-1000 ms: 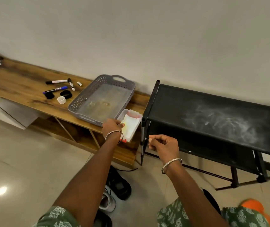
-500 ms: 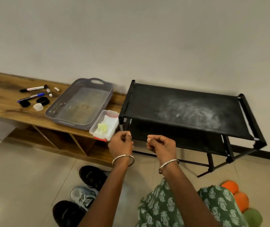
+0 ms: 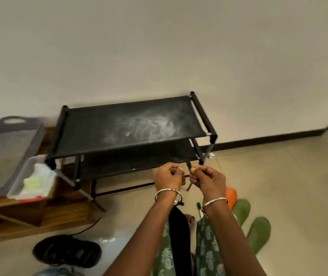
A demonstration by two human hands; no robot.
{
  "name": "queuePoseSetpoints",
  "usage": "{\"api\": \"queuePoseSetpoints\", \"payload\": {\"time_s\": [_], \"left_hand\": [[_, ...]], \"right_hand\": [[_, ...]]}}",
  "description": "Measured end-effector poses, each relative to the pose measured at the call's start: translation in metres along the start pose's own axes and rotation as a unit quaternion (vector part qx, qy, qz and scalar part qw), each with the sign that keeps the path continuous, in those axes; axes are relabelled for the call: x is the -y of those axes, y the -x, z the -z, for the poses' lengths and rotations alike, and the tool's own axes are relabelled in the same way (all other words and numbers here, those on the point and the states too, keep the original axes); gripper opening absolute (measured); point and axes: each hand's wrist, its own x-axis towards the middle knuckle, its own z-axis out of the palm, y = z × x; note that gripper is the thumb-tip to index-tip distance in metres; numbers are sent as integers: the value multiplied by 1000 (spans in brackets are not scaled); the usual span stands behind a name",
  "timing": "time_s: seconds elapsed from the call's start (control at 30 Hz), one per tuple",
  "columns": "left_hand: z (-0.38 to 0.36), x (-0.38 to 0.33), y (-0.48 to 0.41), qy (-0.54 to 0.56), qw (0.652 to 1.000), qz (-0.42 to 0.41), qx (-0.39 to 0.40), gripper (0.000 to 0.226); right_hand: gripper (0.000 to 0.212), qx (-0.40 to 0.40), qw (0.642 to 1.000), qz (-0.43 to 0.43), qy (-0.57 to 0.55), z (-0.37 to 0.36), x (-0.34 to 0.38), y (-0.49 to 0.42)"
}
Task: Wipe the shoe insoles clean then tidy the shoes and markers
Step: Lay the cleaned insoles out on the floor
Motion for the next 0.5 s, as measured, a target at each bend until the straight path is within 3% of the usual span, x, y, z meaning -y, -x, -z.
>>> {"api": "queuePoseSetpoints", "payload": {"time_s": [0.1, 0.2, 0.27, 0.3, 0.4, 0.5], "left_hand": [[-58, 14, -11, -7, 998, 38, 54, 27], [-121, 50, -38, -50, 990, 81, 105, 12], [-147, 85, -62, -74, 984, 112, 118, 17], [-189, 115, -83, -90, 978, 126, 141, 18], [-211, 146, -103, -132, 966, 165, 148, 15], [-255, 183, -125, -194, 949, 192, 155, 27]], "right_hand": [[11, -57, 998, -3, -9, 50, 3, -30], [9, -107, 994, -16, -13, 98, -5, -63], [7, -139, 990, -39, -10, 117, -16, -79], [5, -165, 985, -52, -6, 144, -31, -108], [13, -195, 975, -104, 2, 170, -62, -130], [7, -248, 956, -154, 31, 211, -122, -170]]}}
